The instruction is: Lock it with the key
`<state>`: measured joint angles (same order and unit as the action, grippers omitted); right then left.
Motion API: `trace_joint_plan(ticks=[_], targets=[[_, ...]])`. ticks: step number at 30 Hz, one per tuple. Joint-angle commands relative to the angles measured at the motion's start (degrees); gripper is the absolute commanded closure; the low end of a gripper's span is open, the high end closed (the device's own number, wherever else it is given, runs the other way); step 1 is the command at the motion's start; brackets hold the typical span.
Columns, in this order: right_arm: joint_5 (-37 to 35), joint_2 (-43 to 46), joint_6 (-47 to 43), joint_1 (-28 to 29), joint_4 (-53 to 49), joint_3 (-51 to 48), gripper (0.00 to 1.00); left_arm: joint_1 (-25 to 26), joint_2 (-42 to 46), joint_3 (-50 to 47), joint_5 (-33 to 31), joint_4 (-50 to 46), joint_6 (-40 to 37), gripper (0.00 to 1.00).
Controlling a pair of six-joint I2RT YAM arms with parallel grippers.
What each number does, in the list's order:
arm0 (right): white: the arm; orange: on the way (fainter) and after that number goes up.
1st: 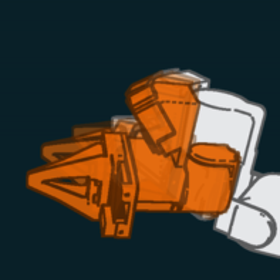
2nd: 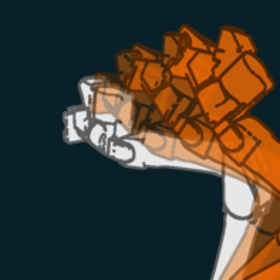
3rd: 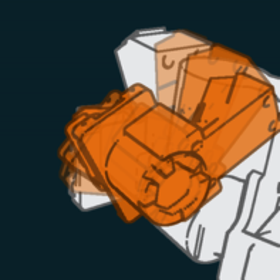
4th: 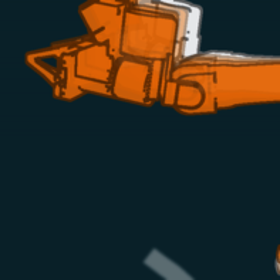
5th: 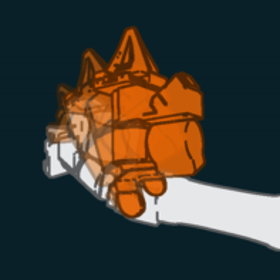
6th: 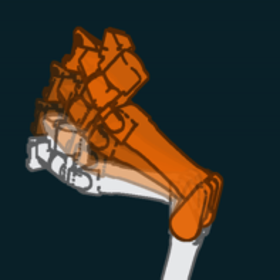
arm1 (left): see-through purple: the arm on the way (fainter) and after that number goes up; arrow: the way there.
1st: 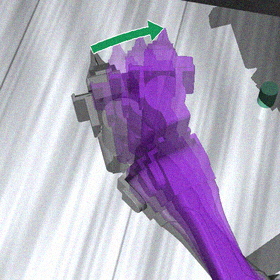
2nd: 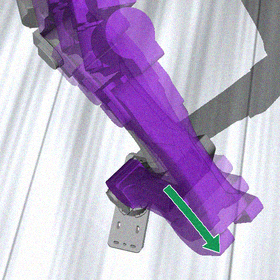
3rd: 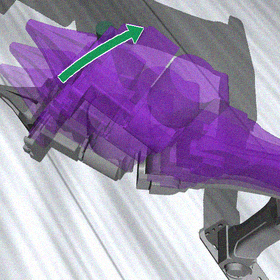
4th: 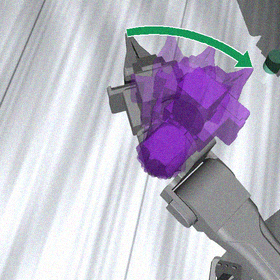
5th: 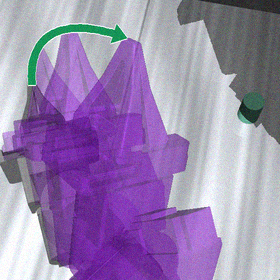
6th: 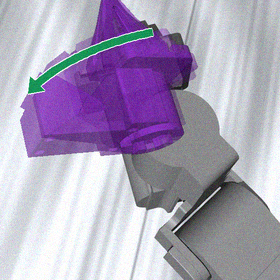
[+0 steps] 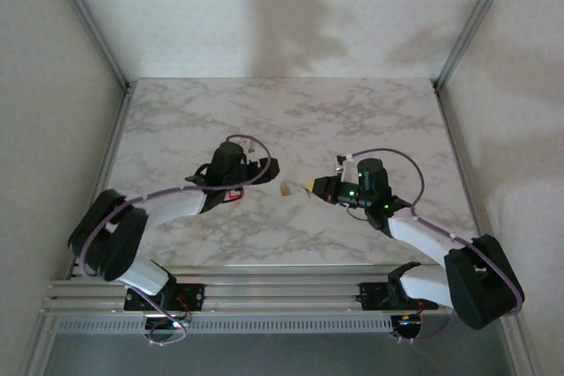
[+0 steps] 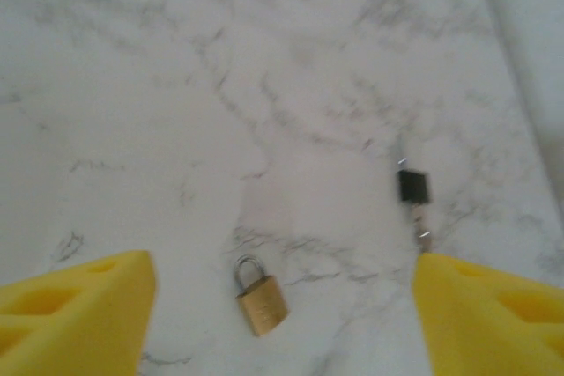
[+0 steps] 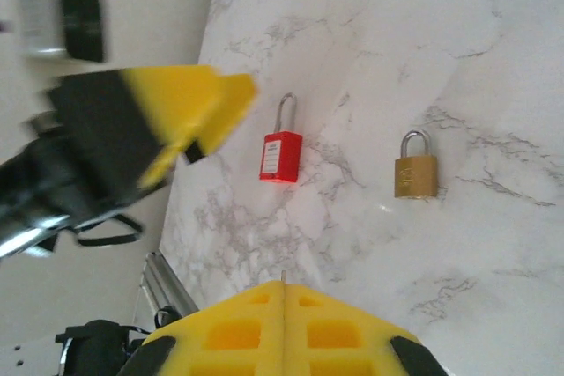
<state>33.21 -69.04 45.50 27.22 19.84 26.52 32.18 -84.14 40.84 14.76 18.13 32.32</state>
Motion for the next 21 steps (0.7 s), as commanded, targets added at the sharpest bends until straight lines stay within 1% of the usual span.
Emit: trace_joint_plan(ticks=[1,2,4,5,7,10,13,16,21], targets=[[-1.98,-1.96,-2.03,0.91,-1.62,2.09,1.0,1.99,6.68,-4.1,-6.22,5.1,-2.4,0.15],[-2.63,-2.73,-2.21,1.27,-1.72,2.45,1.0,2.5,8.79,-5.35,-7.8,5.98,-2.78,0.13],[-3.12,-4.36,-3.26,2.33,-1.47,3.1,1.0,3.35,12.84,-8.27,-11.39,8.5,-3.6,0.02],[-3.31,-5.29,-3.8,2.86,-1.82,3.68,1.0,3.5,14.94,-10.07,-12.95,10.02,-3.83,0.0],[-4.71,-6.46,-4.58,3.82,-2.81,4.66,1.0,3.59,18.68,-13.51,-15.51,13.17,-3.84,0.0],[-8.88,-7.66,-6.82,5.6,-6.47,6.63,1.0,3.55,23.56,-17.98,-19.76,16.63,-2.89,0.01],[-12.38,-9.38,-8.15,6.83,-8.93,8.49,1.0,3.54,26.72,-21.29,-23.15,18.96,-1.61,0.0],[-16.31,-11.26,-9.34,8.29,-11.54,10.73,1.0,3.58,28.61,-21.78,-25.81,17.97,-0.47,0.0],[-21.27,-15.0,-10.84,10.68,-15.96,14.69,1.0,3.66,30.16,-22.02,-27.67,16.6,0.37,0.0]])
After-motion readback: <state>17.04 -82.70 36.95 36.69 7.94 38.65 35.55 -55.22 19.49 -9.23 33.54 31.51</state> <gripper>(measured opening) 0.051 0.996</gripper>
